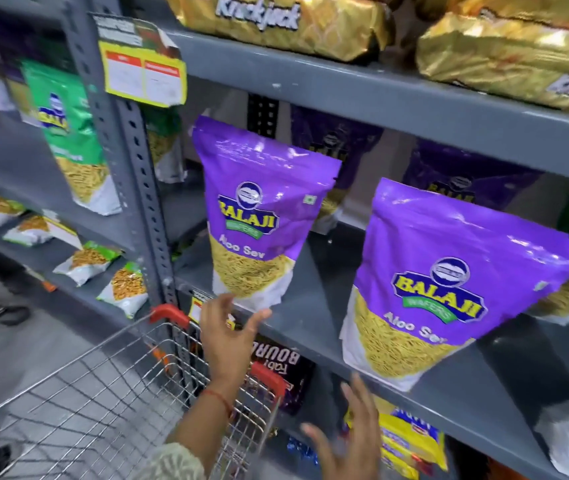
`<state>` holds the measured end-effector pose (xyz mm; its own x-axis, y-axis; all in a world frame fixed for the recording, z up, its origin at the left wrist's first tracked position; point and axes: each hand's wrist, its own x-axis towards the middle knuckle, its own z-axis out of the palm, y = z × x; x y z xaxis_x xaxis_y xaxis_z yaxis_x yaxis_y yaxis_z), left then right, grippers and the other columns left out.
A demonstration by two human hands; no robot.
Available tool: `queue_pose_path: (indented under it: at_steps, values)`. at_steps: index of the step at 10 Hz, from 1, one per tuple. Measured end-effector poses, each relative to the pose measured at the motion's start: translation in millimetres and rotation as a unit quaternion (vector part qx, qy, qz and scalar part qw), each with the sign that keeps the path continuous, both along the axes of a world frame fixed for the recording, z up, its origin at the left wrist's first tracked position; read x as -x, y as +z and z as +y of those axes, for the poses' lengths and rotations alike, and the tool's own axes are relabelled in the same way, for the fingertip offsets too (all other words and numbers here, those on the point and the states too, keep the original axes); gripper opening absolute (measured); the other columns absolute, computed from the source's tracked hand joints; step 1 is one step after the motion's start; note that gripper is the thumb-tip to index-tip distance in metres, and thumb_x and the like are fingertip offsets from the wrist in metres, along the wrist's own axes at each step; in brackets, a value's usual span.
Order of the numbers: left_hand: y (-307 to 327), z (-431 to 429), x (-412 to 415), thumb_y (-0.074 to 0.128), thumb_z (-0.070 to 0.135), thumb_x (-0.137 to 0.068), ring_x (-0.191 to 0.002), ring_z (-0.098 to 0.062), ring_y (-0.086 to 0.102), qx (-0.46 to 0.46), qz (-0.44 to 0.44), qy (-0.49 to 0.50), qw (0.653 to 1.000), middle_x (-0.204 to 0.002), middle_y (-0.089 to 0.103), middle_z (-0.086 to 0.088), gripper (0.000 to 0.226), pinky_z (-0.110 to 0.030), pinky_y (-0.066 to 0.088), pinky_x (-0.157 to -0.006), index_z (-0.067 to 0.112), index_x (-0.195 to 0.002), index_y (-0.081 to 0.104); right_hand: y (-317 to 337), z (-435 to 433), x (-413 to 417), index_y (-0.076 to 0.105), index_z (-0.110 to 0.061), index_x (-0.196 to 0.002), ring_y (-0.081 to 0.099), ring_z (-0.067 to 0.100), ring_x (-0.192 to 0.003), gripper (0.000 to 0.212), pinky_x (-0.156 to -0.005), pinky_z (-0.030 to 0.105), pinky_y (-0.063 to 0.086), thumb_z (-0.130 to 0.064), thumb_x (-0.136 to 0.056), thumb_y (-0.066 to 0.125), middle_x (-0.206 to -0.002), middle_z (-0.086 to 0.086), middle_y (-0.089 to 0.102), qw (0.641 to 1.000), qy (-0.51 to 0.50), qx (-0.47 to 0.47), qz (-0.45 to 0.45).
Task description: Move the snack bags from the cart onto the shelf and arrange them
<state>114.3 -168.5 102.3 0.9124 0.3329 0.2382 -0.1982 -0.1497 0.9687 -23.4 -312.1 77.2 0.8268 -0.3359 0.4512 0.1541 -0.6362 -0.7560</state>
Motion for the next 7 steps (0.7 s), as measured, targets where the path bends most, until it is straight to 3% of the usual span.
queue_pose_path:
  at_steps: [1,2,3,4,5,6,7]
  values:
    - [5.3,40.4,-39.8,0.084,0.037,-0.051,-0.127,-0.023,0.039,-0.079,0.059,-0.004,0.995,-0.137,0.043,-0.012,0.099,-0.033,0.034,-0.106,0.013,-0.134,0.036,19.4,31.0,-68.4,0.025,-0.031,-0.135,0.022,0.0,-0.135,0.095,-0.112,0.021,0.02,-0.039,-0.058,0.08,-0.148,-0.01,0.025,0.989,0.057,-0.114,0.075]
    - [-5.0,61.9,-72.3,0.085,0.037,-0.051,-0.138,-0.028,0.029,-0.128,0.123,-0.145,0.973,-0.15,0.032,-0.011,0.117,-0.048,0.032,-0.111,0.018,-0.144,0.017,37.1,36.3,-142.7,0.028,-0.014,-0.134,0.034,0.01,-0.128,0.1,-0.104,0.017,0.03,-0.008,-0.051,0.085,-0.135,-0.003,0.038,0.969,0.108,-0.182,0.128]
    - [-24.1,65.9,-86.9,0.081,0.028,-0.061,-0.117,-0.024,0.053,-0.129,0.132,-0.192,0.964,-0.127,0.057,-0.001,0.09,-0.016,0.047,-0.084,0.025,-0.137,0.033,30.0,46.1,-174.4,0.039,-0.01,-0.124,0.053,0.02,-0.112,0.077,-0.085,0.021,0.042,-0.004,-0.059,0.08,-0.116,0.002,0.056,0.957,0.122,-0.176,0.194]
    - [-33.9,66.3,-89.3,0.081,0.027,-0.06,-0.09,-0.01,0.059,-0.11,0.09,-0.173,0.974,-0.101,0.061,0.014,0.078,0.004,0.038,-0.058,0.029,-0.129,0.045,12.1,51.4,-177.7,0.041,-0.008,-0.113,0.057,0.028,-0.103,0.055,-0.074,0.024,0.038,-0.011,-0.069,0.074,-0.105,0.007,0.059,0.97,0.053,-0.119,0.207]
    - [-34.9,65.9,-87.9,0.08,0.029,-0.061,-0.089,-0.013,0.06,-0.127,0.091,-0.166,0.974,-0.097,0.061,0.015,0.073,0.005,0.038,-0.056,0.029,-0.127,0.048,10.7,51.9,-180.1,0.041,-0.007,-0.113,0.057,0.03,-0.104,0.053,-0.079,0.031,0.044,-0.01,-0.071,0.072,-0.106,0.009,0.059,0.968,0.045,-0.114,0.22]
    - [-29.5,66.9,-87.6,0.079,0.031,-0.064,-0.114,-0.028,0.055,-0.165,0.099,-0.173,0.966,-0.121,0.06,0.001,0.081,-0.006,0.046,-0.081,0.023,-0.134,0.039,20.2,50.4,-178.1,0.039,-0.005,-0.12,0.054,0.027,-0.11,0.061,-0.08,0.017,0.038,-0.007,-0.069,0.073,-0.117,0.009,0.057,0.969,0.064,-0.128,0.203]
    - [-18.8,67.0,-60.4,0.072,0.042,-0.069,-0.142,-0.032,0.019,-0.195,0.109,-0.088,0.971,-0.153,0.025,-0.013,0.099,-0.048,0.028,-0.113,0.028,-0.144,0.009,30.1,49.6,-143.4,0.024,-0.01,-0.137,0.034,0.01,-0.128,0.084,-0.096,0.009,0.024,-0.013,-0.069,0.075,-0.142,0.005,0.039,0.972,0.072,-0.147,0.17]
